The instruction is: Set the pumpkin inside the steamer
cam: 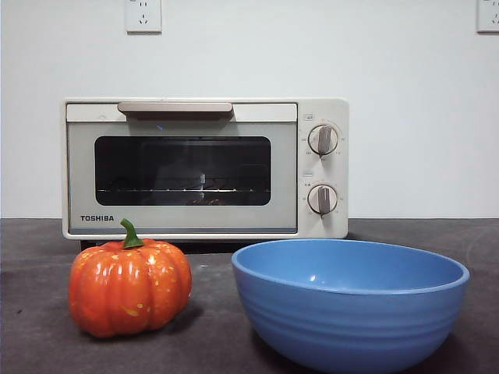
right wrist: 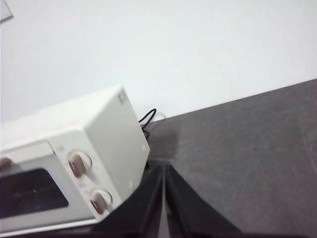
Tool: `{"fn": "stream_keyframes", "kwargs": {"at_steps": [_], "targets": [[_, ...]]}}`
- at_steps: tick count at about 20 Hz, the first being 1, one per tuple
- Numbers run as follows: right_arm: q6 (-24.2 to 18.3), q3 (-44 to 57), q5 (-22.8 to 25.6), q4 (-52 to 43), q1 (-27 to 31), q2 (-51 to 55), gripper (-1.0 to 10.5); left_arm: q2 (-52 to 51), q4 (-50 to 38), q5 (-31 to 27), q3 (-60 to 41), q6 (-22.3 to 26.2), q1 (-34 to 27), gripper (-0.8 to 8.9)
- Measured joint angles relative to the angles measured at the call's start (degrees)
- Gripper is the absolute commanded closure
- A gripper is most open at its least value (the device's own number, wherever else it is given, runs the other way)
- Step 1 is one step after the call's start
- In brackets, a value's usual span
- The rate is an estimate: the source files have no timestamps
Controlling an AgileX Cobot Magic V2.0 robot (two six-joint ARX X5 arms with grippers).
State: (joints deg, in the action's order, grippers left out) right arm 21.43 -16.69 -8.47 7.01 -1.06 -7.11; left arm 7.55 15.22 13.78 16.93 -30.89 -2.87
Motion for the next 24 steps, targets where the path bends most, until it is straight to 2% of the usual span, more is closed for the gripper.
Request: {"fn": "stream_keyframes", "kwargs": {"at_steps": [4,8,15,19,24], "targets": [[-1.2,-6.6,-4.4,1.0,0.0,-6.9,9.4,5.4,3.6,1.7,6.7,2.8,0.0,7.98],[-4.1,-14.3,-10.1,5.5,0.0,-15.7,9.4,12.7,8.6,5.6,13.9,7.6,0.0,7.98],[-12.4,-29.1,-20.4,19.6,-0.2,-30.5,9.4,25.4,20.2,15.8,26.8,17.1,0.0,7.98],[-17.6,-35.2,-21.6,28.4,-1.9,-35.9,9.4,30.8,28.1,19.2,32.7,22.8,0.9,7.98],[-23.2,-39.1,-21.7,39.5,-5.6,-38.8,9.4,33.2,36.7,19.5,36.7,28.7,2.9,7.98]]}}
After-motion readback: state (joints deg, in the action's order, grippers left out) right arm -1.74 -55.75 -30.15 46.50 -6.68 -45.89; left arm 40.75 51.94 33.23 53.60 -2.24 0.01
